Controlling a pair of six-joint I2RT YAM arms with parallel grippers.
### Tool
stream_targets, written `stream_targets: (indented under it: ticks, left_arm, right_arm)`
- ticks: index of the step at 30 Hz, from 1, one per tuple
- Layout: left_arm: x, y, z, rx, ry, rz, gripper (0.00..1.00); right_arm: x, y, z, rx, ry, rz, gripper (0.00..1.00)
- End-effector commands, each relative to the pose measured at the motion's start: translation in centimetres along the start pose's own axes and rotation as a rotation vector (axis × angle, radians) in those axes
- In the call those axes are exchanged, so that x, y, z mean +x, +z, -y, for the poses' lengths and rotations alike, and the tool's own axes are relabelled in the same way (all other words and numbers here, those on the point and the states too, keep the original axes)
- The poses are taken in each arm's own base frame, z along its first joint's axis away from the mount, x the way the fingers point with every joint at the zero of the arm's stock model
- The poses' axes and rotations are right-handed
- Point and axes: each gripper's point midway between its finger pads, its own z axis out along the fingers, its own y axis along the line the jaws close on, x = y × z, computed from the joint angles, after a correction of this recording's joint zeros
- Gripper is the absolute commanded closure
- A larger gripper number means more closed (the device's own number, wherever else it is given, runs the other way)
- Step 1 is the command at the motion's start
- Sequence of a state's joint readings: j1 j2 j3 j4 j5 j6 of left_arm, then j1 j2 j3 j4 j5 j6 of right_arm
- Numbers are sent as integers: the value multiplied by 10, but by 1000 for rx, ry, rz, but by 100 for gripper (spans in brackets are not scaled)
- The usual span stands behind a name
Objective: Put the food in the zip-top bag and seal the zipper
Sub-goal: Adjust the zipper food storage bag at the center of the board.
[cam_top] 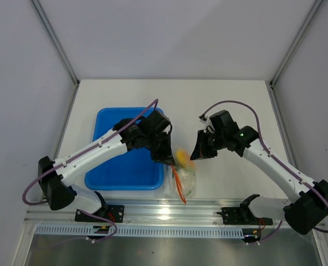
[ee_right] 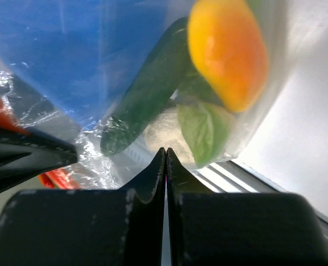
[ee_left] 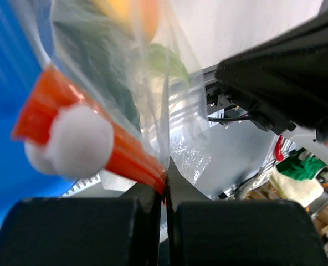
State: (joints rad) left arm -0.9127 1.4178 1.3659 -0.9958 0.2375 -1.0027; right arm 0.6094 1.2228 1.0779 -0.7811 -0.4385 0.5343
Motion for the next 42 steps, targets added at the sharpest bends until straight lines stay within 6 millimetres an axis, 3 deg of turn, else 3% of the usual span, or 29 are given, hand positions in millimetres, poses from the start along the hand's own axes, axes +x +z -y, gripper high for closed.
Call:
stream_targets:
  ticks: [1, 3, 5, 8, 15, 18, 22, 27, 34, 42]
  left_arm:
    - [-15, -20, 29, 95, 218, 67, 99]
    - [-21, -31, 39, 107, 323, 75, 99]
    - [-15, -28, 47, 141, 428, 19, 100]
    - [-12, -38, 56, 190, 546, 4, 99]
    - [24, -63, 67, 388, 744, -111, 99]
    - [37, -81, 70, 466, 789, -121, 99]
    - [58, -100, 75, 581, 828, -175, 99]
    - [78, -126, 82, 707, 861, -228, 99]
    - [92, -143, 87, 763, 861, -266, 99]
    - [100, -153, 93, 778, 854, -287, 99]
  right_arm:
    - [-17, -28, 7, 30, -58, 96, 100]
    - [-21, -37, 13, 28, -77, 114, 96]
    - [-25, -42, 15, 15, -107, 131, 92]
    - [-27, -45, 6, -47, -165, 141, 89]
    - [-31, -69, -38, -262, -370, 225, 47]
    - [-39, -85, -54, -348, -428, 299, 36]
    - [-34, -102, -85, -534, -543, 311, 28]
    - [-26, -115, -103, -672, -628, 292, 22]
    - [-23, -127, -119, -839, -685, 236, 17]
    - [-11, -121, -131, -925, -727, 117, 16]
